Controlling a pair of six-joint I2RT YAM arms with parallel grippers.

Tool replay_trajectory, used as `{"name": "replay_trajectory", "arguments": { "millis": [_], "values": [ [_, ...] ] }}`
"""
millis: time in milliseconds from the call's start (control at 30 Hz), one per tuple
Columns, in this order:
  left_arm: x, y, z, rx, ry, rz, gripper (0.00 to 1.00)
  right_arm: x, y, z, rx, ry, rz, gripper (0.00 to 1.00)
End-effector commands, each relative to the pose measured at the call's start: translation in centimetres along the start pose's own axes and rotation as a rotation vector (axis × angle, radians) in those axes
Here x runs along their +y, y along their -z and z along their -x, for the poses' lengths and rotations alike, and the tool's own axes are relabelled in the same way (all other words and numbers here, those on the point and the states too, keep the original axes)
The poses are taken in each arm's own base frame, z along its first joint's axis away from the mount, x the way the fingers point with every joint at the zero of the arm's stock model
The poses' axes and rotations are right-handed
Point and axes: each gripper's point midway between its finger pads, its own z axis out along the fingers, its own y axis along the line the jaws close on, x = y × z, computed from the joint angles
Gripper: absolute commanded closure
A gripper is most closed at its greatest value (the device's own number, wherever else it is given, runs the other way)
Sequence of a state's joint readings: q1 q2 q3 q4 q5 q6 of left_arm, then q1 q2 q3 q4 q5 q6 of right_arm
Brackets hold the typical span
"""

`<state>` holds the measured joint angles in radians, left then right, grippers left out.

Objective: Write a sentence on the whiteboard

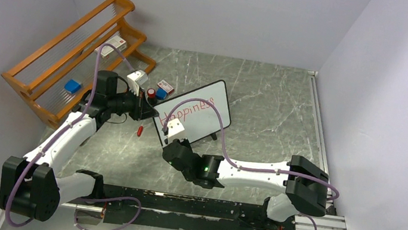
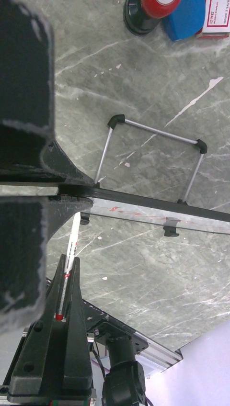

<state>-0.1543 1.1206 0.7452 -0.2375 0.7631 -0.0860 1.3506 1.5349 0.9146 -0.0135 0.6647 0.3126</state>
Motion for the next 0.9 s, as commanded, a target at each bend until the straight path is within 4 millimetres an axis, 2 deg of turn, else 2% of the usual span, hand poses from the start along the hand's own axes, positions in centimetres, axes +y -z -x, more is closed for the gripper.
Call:
{"name": "replay_trajectory", "arguments": {
  "millis": [0,133,467,667,867],
  "values": [
    [2.3,0.2,-2.4,0.075,0.02,0.11,0.95,0.2,-0.1,-0.5,0.021,-0.005,-0.009,1.0],
    [2.2,0.2,-2.4,0.074,0.018,0.109,0.95,0.3,0.0,0.0,0.009,-0.008,-0.005,1.0],
    [2.1,0.3,-2.4,0.074,0.018,0.105,0.95,-0.5,1.2,3.0,-0.076,-0.053,-0.021,1.0],
    [2.2,0.3,-2.5,0.075,0.02,0.105,0.95,-0.5,1.0,3.8,-0.1,-0.055,-0.029,1.0],
    [2.2,0.2,-2.5,0.076,0.02,0.106,0.95,-0.3,0.5,3.7,-0.1,-0.049,-0.032,1.0]
  ]
}}
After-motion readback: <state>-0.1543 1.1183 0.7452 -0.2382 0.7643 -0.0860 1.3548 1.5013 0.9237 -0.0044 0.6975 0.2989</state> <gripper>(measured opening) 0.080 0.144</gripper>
